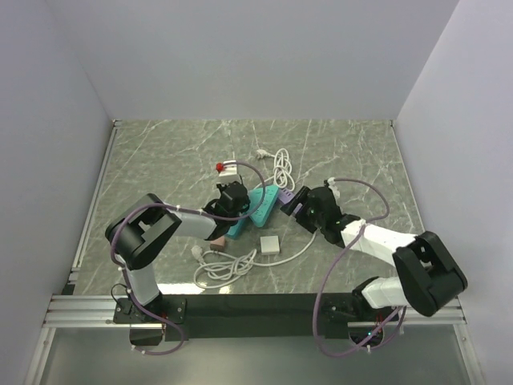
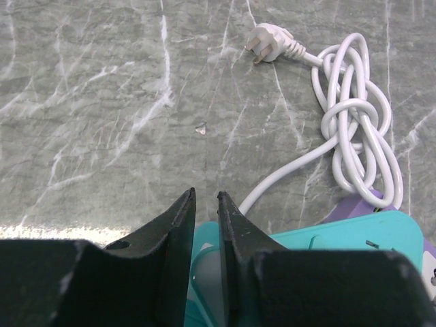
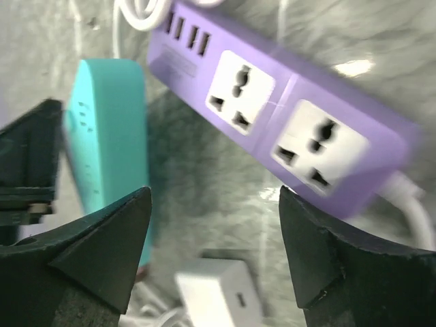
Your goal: Insert the plug
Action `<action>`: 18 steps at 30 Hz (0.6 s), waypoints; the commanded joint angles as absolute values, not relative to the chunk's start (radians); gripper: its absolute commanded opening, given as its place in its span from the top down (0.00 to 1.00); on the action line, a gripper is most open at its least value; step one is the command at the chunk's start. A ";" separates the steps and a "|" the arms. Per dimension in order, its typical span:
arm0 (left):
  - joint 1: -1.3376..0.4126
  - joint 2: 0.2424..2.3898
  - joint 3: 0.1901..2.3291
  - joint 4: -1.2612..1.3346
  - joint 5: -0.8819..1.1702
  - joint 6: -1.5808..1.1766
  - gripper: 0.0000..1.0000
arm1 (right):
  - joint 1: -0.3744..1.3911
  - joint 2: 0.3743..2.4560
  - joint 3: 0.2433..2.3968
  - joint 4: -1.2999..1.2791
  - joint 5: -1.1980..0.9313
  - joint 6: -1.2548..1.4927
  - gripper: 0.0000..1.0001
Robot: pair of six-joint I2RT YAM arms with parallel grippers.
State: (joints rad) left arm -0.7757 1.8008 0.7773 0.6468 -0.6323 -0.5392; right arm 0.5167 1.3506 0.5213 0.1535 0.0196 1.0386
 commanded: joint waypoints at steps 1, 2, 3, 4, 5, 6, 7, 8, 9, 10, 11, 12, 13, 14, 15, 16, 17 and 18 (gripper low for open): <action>-0.782 1.784 0.729 0.540 -0.638 -0.525 0.74 | 0.576 1.284 0.537 0.035 0.239 0.933 0.20; -0.782 1.772 0.723 0.541 -0.635 -0.523 0.74 | 0.592 1.273 0.548 0.032 0.259 0.919 0.21; -0.781 1.764 0.723 0.543 -0.637 -0.522 0.73 | 0.609 1.261 0.557 0.032 0.277 0.904 0.21; -0.781 1.760 0.718 0.546 -0.634 -0.515 0.73 | 0.620 1.255 0.574 0.032 0.307 0.885 0.22; -0.781 1.752 0.718 0.543 -0.632 -0.515 0.73 | 0.635 1.249 0.580 0.040 0.313 0.876 0.23; -0.781 1.750 0.721 0.540 -0.629 -0.515 0.71 | 0.641 1.233 0.586 0.044 0.324 0.867 0.23; -0.781 1.750 0.721 0.535 -0.629 -0.514 0.70 | 0.647 1.224 0.594 0.049 0.333 0.858 0.26; -0.781 1.746 0.718 0.535 -0.627 -0.514 0.69 | 0.653 1.215 0.597 0.064 0.351 0.838 0.26; -0.781 1.746 0.716 0.537 -0.624 -0.517 0.66 | 0.666 1.195 0.597 0.077 0.356 0.825 0.27; -0.779 1.740 0.712 0.537 -0.626 -0.520 0.64 | 0.670 1.183 0.595 0.104 0.363 0.804 0.29; -0.781 1.738 0.710 0.538 -0.624 -0.522 0.62 | 0.673 1.171 0.589 0.130 0.362 0.790 0.29; -0.781 1.738 0.709 0.541 -0.623 -0.523 0.60 | 0.673 1.149 0.581 0.153 0.361 0.779 0.29; -0.781 1.738 0.710 0.540 -0.618 -0.522 0.59 | 0.673 1.143 0.569 0.175 0.357 0.766 0.32; -0.779 1.740 0.715 0.537 -0.615 -0.525 0.58 | 0.672 1.138 0.563 0.231 0.344 0.752 0.32; -0.781 1.740 0.715 0.535 -0.612 -0.525 0.57 | 0.672 1.138 0.558 0.260 0.307 0.733 0.34; -0.781 1.736 0.713 0.537 -0.606 -0.531 0.56 | 0.673 1.146 0.566 0.273 0.296 0.720 0.38; -0.781 1.732 0.710 0.540 -0.604 -0.532 0.56 | 0.675 1.153 0.568 0.303 0.282 0.710 0.41; -0.779 1.729 0.710 0.538 -0.606 -0.535 0.55 | 0.675 1.173 0.572 0.320 0.249 0.698 0.43</action>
State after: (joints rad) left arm -0.7746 1.7485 0.7345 0.6075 -0.6342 -0.5365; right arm 0.6655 1.1629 0.5545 0.1989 0.2806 0.7654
